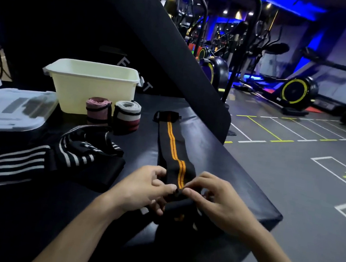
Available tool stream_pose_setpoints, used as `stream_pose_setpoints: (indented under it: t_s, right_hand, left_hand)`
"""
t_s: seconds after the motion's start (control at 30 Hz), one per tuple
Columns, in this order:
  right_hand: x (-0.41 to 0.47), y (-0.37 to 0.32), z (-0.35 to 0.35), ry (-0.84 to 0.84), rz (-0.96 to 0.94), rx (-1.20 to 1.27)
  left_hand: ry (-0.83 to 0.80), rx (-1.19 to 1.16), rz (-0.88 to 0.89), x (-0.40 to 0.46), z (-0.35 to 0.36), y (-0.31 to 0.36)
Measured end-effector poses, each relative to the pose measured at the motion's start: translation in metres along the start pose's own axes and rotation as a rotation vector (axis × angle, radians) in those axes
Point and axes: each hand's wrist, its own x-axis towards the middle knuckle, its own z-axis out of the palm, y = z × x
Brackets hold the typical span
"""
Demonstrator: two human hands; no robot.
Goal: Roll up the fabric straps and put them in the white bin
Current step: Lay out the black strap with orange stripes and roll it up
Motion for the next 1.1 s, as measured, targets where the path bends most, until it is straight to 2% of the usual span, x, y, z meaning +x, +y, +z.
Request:
stream_pose_setpoints:
  t_s: [0.1, 0.2, 0.3, 0.47, 0.67, 0.8, 0.97, 1.1]
  right_hand:
    - [-0.011, 0.004, 0.003, 0.062, 0.01, 0.056]
    - [-0.015, 0.005, 0.006, 0.127, 0.025, 0.118]
    - [-0.017, 0.001, 0.01, 0.192, 0.019, 0.224]
    - [-0.019, -0.015, 0.012, 0.283, -0.067, 0.247]
    - [-0.036, -0.03, 0.012, 0.223, -0.17, 0.165]
    - [-0.039, -0.026, 0.014, 0.193, -0.106, 0.199]
    - [-0.046, -0.023, 0.009, 0.248, -0.055, 0.2]
    - [-0.047, -0.027, 0.012, 0.285, -0.038, 0.218]
  left_hand:
    - [0.038, 0.087, 0.109, -0.007, 0.001, -0.01]
    - [0.091, 0.416, 0.247, -0.023, 0.003, -0.016]
    - [0.105, 0.604, 0.273, -0.04, 0.007, -0.016]
    - [0.069, 0.816, 0.344, -0.049, 0.018, -0.026]
    - [0.099, 0.915, 0.41, -0.047, 0.025, -0.023]
    - [0.059, 0.867, 0.408, -0.047, 0.019, -0.022]
    - [0.172, 0.838, 0.479, -0.056, 0.016, -0.021]
    - [0.186, 0.821, 0.575, -0.067, 0.021, -0.015]
